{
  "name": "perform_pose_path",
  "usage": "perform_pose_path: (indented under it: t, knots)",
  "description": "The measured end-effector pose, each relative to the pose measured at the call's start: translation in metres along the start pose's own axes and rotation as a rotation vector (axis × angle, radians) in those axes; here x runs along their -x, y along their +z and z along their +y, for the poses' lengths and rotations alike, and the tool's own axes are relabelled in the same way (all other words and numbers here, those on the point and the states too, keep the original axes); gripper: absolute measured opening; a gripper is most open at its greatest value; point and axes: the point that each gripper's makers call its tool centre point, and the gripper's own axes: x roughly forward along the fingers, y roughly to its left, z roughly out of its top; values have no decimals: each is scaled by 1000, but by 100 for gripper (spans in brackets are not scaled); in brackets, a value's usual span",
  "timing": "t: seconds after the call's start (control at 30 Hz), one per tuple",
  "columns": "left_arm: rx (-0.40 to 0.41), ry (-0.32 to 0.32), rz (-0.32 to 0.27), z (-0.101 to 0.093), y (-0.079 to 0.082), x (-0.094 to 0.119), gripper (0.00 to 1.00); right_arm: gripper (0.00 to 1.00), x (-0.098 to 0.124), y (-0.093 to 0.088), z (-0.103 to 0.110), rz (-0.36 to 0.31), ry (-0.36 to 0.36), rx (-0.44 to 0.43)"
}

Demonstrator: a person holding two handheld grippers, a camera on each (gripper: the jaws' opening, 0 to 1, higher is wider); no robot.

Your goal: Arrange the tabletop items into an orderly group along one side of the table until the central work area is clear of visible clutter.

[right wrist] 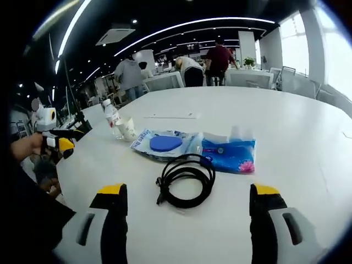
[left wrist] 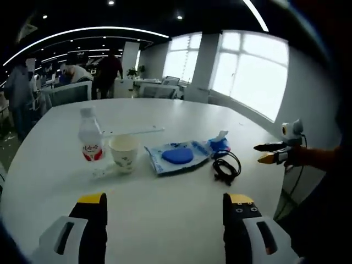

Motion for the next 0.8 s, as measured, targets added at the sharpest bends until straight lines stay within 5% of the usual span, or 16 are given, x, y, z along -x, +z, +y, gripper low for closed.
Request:
perform_pose_path:
  t: [0.23,0.8]
  knots:
    - [-11,12,5,3,-5,11,99,98,18,1,-6,-13,-5,14]
    - [-33,56,-18,5,3,30,100,99,30,-5,-13,-14,7,17]
